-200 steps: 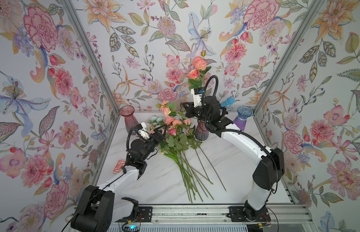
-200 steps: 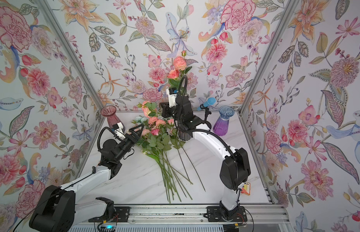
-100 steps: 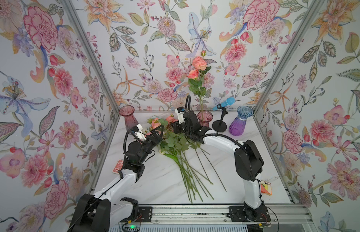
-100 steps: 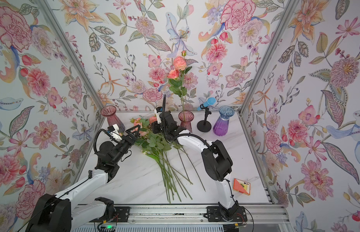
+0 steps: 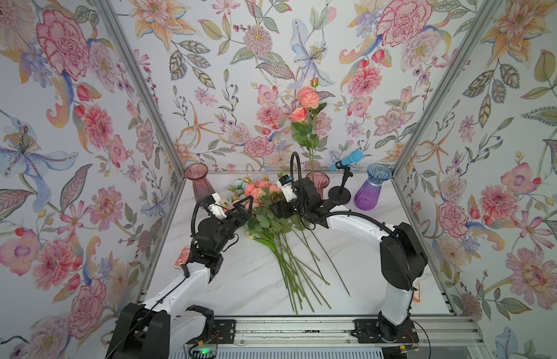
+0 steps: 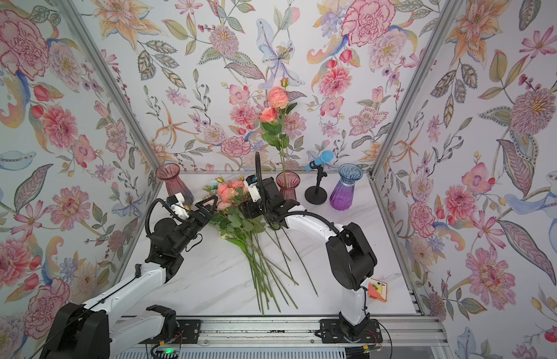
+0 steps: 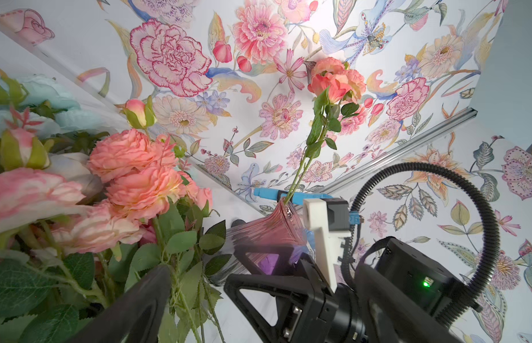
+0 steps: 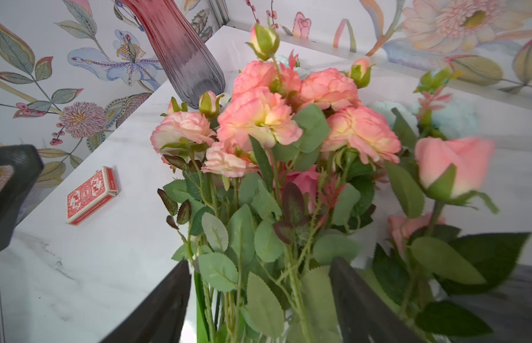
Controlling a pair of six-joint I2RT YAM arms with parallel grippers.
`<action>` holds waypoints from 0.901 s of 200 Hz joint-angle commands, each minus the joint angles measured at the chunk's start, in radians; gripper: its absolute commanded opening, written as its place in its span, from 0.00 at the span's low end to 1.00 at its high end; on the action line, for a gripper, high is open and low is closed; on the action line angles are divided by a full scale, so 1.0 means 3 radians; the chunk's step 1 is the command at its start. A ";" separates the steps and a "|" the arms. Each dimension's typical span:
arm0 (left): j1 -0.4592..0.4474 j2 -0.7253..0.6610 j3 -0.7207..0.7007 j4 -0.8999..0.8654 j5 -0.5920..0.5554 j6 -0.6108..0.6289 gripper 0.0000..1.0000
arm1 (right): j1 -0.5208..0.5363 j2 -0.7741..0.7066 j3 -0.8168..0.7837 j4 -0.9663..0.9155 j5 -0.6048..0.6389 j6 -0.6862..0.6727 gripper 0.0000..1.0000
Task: Place the pink flowers into the vase
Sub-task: Adjust the flower at the center of the board, then pick up the flower at the center of the board.
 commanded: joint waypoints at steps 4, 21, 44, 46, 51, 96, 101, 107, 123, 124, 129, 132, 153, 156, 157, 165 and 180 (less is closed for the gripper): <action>0.0029 0.0014 0.0066 -0.0065 -0.0018 0.0162 1.00 | -0.0048 -0.0130 -0.0230 -0.0304 -0.0040 -0.0332 0.75; 0.0031 0.0041 0.0090 -0.0070 -0.0007 0.0185 1.00 | -0.0078 -0.0125 -0.0374 -0.0333 -0.0019 -0.0367 0.72; 0.0029 0.0068 0.0113 -0.0066 0.0013 0.0190 1.00 | -0.0111 -0.0016 -0.0421 -0.0432 -0.0119 -0.0402 0.65; 0.0030 0.0069 0.0114 -0.0066 0.0013 0.0189 1.00 | -0.0114 -0.0011 -0.0430 -0.0430 -0.0130 -0.0405 0.65; 0.0028 0.0064 0.0120 -0.0072 0.0019 0.0191 1.00 | -0.0115 0.0001 -0.0445 -0.0429 -0.0143 -0.0414 0.64; 0.0036 0.0005 0.0160 -0.0220 0.0000 0.0294 1.00 | -0.0113 0.0224 -0.0469 -0.0516 -0.0050 -0.0477 0.55; 0.0036 0.0004 0.0158 -0.0217 0.0000 0.0293 1.00 | -0.0115 0.0244 -0.0464 -0.0511 -0.0053 -0.0477 0.53; 0.0034 0.0009 0.0156 -0.0216 0.0000 0.0293 1.00 | -0.0120 0.0268 -0.0462 -0.0512 -0.0057 -0.0477 0.51; 0.0031 0.0024 0.0150 -0.0204 0.0012 0.0283 1.00 | -0.0120 0.0335 -0.0437 -0.0512 -0.0010 -0.0477 0.47; 0.0031 0.0022 0.0150 -0.0201 0.0014 0.0280 1.00 | -0.0120 0.0339 -0.0435 -0.0512 -0.0011 -0.0477 0.47; 0.0036 0.0029 0.0150 -0.0198 0.0014 0.0280 1.00 | -0.0120 0.0357 -0.0432 -0.0511 -0.0011 -0.0479 0.45; 0.0035 0.0026 0.0150 -0.0198 0.0015 0.0278 1.00 | -0.0122 0.0363 -0.0429 -0.0513 -0.0003 -0.0477 0.44; 0.0036 0.0033 0.0140 -0.0189 0.0013 0.0275 1.00 | -0.0125 0.0406 -0.0396 -0.0511 0.0036 -0.0482 0.35; 0.0034 0.0028 0.0144 -0.0188 0.0019 0.0276 1.00 | -0.0122 0.0414 -0.0394 -0.0514 0.0043 -0.0482 0.33; 0.0035 0.0029 0.0142 -0.0188 0.0017 0.0274 1.00 | -0.0124 0.0418 -0.0393 -0.0513 0.0044 -0.0480 0.32; 0.0033 0.0031 0.0134 -0.0186 0.0020 0.0272 1.00 | -0.0124 0.0418 -0.0384 -0.0512 0.0052 -0.0482 0.27; 0.0034 0.0040 0.0124 -0.0176 0.0030 0.0260 1.00 | -0.0115 0.0396 -0.0371 -0.0511 0.0062 -0.0477 0.17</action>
